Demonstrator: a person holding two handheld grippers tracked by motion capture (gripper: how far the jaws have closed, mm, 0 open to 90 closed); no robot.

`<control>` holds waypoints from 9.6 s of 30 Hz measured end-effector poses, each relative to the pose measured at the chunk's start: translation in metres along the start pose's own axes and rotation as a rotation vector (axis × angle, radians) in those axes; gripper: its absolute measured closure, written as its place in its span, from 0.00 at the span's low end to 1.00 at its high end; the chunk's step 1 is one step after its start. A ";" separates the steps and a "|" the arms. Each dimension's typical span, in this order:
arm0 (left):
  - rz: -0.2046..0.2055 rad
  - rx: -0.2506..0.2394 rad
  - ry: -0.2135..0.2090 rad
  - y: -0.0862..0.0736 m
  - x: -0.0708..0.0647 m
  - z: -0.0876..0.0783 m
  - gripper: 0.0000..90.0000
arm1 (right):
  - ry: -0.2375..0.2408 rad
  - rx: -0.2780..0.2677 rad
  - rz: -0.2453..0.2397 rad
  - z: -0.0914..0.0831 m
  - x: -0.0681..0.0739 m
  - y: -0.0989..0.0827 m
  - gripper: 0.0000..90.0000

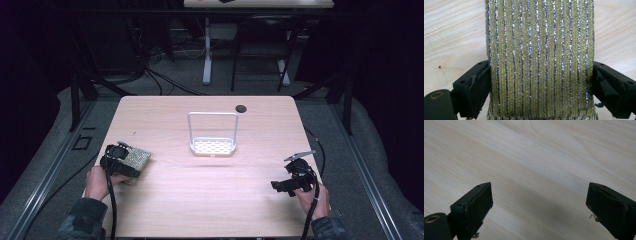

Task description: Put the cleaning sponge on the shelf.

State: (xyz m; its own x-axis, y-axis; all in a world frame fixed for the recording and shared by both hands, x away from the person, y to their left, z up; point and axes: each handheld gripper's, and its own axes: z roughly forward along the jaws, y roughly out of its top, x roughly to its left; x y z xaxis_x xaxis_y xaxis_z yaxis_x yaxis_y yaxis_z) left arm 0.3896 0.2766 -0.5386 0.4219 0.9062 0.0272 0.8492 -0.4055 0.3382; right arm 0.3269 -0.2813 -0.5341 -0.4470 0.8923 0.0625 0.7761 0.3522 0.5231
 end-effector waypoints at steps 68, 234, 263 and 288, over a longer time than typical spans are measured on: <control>0.223 -0.059 -0.140 0.014 -0.081 -0.013 0.10 | 0.005 0.027 -0.013 0.004 0.001 0.000 0.08; 0.096 -0.215 0.003 0.168 -0.219 0.064 0.06 | 0.054 0.022 -0.025 0.004 0.002 0.000 0.08; 0.268 -0.219 -0.099 0.146 -0.214 0.008 0.00 | 0.044 0.011 -0.024 0.002 0.003 0.000 0.09; 0.328 -0.217 -0.118 0.098 -0.167 -0.037 0.03 | 0.038 0.029 -0.029 0.002 0.004 0.000 0.09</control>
State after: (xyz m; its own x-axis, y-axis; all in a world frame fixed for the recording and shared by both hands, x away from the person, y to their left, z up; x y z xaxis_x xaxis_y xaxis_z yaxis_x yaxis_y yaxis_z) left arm 0.3909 0.0896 -0.4755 0.7032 0.7083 0.0626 0.5827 -0.6244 0.5202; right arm 0.3263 -0.2776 -0.5359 -0.4856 0.8704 0.0806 0.7751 0.3861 0.5003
